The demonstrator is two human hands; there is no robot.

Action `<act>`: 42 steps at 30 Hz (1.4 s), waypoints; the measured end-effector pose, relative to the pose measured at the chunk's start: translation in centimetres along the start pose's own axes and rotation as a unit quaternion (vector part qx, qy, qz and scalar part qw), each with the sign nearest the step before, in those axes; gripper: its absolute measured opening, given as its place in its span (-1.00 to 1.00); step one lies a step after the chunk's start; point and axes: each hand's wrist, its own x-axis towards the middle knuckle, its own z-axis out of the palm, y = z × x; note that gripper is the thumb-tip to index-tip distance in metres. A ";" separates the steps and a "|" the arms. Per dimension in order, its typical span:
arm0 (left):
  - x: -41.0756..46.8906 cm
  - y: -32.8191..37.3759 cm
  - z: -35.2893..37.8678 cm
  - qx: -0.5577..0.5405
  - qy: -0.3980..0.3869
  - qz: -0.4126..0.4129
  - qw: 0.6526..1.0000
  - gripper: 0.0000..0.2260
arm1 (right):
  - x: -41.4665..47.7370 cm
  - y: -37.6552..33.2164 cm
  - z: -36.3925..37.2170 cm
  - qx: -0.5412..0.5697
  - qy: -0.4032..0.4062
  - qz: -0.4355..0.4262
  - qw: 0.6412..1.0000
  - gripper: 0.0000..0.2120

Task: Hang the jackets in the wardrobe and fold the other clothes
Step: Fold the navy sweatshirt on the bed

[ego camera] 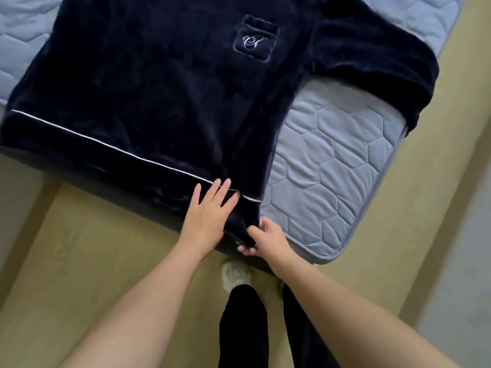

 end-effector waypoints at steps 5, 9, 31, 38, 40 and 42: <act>0.3 0.1 -1.7 0.038 -0.198 0.018 0.979 -0.25 | 0.0 0.1 -2.1 -0.081 0.021 0.061 0.995 -0.95; 4.3 1.7 -7.1 0.032 -0.307 0.002 0.951 -0.52 | 1.0 -4.6 -6.8 -0.174 0.072 -0.010 0.982 -0.86; 41.5 14.1 -17.0 -0.096 -0.058 -0.085 0.990 -0.81 | 16.3 -29.0 -44.6 -0.424 0.036 -0.073 0.902 -0.84; 37.4 14.1 -17.5 -0.200 -0.121 -0.194 0.953 -0.86 | 13.2 -30.2 -49.2 -0.449 0.022 -0.091 0.888 -0.79; 35.9 15.8 -16.4 -0.315 -0.199 -0.272 0.887 -0.80 | 12.4 -30.1 -49.0 -0.450 0.025 -0.108 0.886 -0.80; 35.9 17.0 -16.0 -0.495 -0.158 -0.407 0.751 -0.84 | 12.0 -29.9 -49.1 -0.425 0.009 -0.124 0.897 -0.92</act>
